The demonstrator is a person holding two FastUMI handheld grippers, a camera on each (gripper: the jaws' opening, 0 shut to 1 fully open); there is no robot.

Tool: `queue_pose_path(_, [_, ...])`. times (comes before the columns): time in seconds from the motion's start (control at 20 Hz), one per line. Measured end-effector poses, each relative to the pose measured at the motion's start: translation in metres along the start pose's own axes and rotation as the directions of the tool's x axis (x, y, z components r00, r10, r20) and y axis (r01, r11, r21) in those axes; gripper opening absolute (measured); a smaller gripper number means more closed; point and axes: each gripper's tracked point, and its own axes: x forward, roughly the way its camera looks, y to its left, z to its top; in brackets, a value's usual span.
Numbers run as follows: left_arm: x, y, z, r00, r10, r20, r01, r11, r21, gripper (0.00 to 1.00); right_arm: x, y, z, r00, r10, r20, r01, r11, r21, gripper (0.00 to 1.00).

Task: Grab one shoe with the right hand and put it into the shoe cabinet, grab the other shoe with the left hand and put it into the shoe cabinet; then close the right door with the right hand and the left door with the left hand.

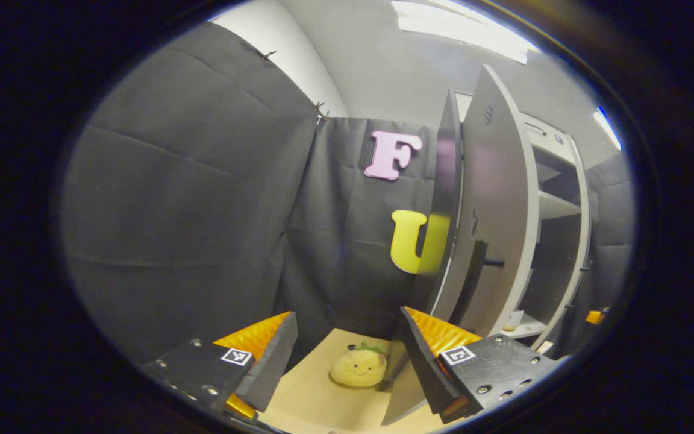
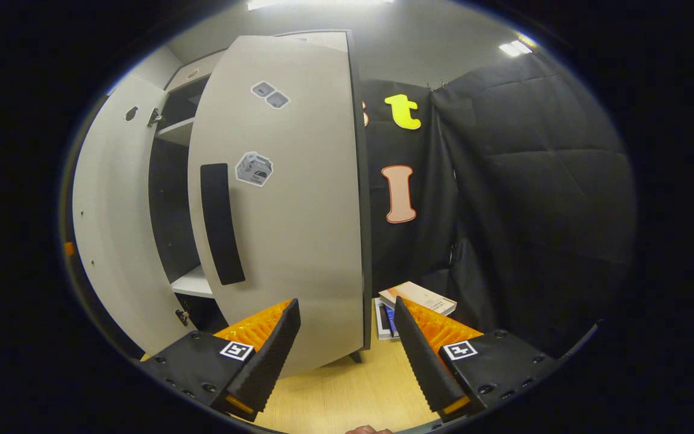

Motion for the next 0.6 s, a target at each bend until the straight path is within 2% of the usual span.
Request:
queue_pose_path(0.15, [0.026, -0.002, 0.001, 1.0, -0.014, -0.017, 0.015, 0.999, 0.052, 0.96, -0.006, -0.003, -0.002, 1.0, -0.016, -0.022, 0.016, 1.0, -0.007, 0.98])
queue_pose_path(0.5, [0.059, -0.056, -0.002, 0.99, -0.141, -0.029, 0.143, 0.985, 0.095, 0.96, -0.035, -0.022, 0.017, 0.995, -0.087, 0.04, 0.087, 0.996, -0.003, 0.96])
queue_pose_path(0.6, [0.057, -0.061, 0.002, 0.99, -0.141, -0.014, 0.142, 0.982, 0.121, 0.95, -0.031, -0.025, 0.018, 0.995, -0.092, 0.041, 0.092, 0.996, 0.002, 0.98])
